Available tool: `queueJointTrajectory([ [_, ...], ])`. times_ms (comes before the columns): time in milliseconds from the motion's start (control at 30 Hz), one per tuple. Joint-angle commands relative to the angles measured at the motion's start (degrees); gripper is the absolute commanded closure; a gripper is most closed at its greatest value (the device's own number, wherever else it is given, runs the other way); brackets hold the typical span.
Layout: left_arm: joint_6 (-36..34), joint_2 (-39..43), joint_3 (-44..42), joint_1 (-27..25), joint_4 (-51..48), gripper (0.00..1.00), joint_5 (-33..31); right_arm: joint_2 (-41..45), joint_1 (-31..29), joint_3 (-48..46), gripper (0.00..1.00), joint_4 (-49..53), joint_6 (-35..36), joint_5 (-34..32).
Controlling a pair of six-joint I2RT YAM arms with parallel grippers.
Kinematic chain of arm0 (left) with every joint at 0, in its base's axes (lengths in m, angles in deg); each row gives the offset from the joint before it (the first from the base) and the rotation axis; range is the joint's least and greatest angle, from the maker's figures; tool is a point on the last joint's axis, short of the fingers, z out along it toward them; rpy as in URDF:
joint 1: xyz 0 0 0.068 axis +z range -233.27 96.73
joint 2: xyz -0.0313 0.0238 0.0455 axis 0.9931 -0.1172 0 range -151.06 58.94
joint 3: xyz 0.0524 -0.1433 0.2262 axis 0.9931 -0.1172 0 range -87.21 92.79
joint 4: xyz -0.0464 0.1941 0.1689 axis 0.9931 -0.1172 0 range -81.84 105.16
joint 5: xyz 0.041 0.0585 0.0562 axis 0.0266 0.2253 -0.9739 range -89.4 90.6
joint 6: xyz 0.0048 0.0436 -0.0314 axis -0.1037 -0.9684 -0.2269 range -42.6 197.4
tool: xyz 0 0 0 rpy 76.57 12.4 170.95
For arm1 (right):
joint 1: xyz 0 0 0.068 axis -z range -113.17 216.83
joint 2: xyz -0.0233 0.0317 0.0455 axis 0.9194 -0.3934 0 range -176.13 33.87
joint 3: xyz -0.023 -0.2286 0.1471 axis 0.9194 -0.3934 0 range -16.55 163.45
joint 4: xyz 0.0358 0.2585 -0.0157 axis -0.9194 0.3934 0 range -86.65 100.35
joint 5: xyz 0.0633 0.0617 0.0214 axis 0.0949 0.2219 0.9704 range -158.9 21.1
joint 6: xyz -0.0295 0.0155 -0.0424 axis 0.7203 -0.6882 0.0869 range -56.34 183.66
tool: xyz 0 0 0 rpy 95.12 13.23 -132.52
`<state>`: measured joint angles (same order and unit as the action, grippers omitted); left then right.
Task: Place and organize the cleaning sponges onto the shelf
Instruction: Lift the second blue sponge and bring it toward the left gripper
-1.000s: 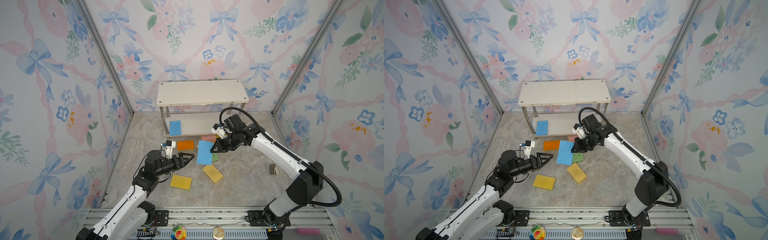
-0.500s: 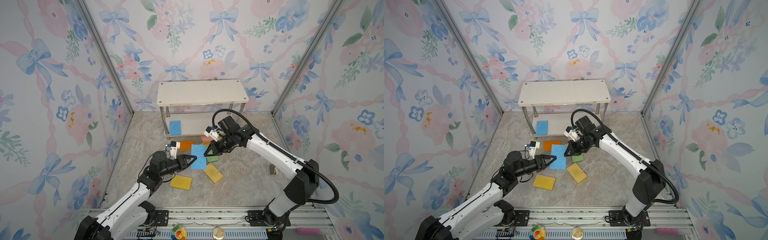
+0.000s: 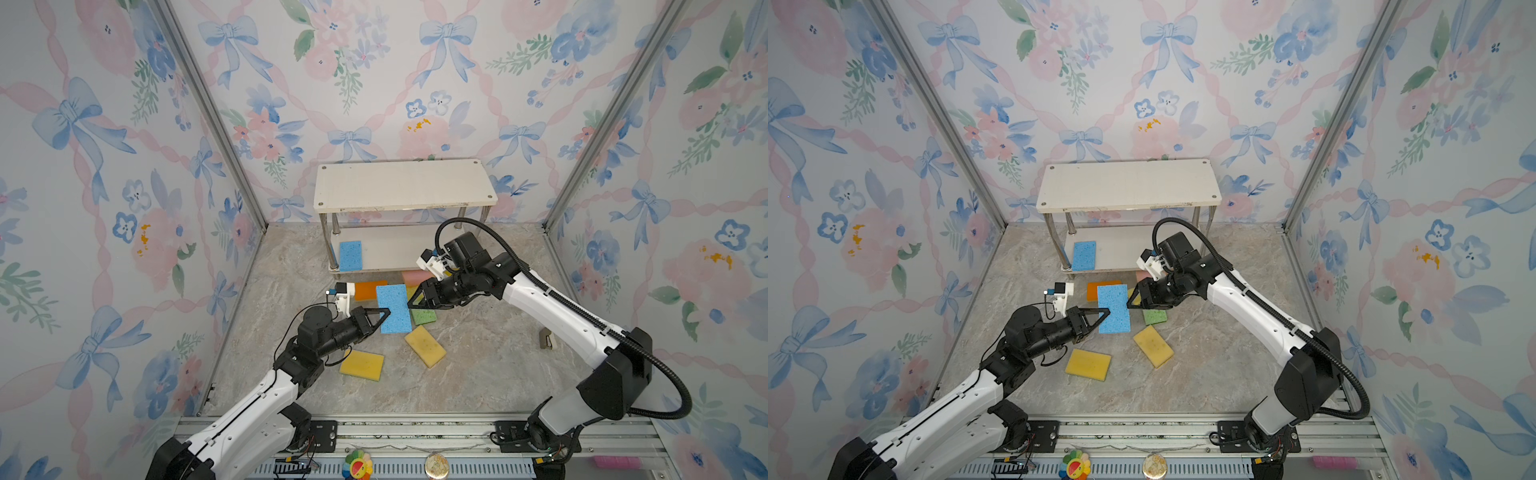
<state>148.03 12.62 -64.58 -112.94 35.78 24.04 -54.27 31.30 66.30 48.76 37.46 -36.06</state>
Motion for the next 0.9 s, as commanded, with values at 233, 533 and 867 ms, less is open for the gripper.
queueJointTrajectory([
  [233,9.29,9.92,-6.50,-0.30,1.75,1.00,-18.44,7.03,-0.46,-10.38,0.27,-13.06,-15.73,-1.66],
  [533,8.23,6.43,-4.61,-0.32,2.12,1.00,-16.84,3.34,-4.13,-8.83,0.36,-17.55,-18.26,-0.97],
  [867,8.72,5.47,-4.69,-0.30,3.98,1.00,-16.22,-1.62,-6.69,-6.89,0.50,-21.93,-20.86,0.45],
])
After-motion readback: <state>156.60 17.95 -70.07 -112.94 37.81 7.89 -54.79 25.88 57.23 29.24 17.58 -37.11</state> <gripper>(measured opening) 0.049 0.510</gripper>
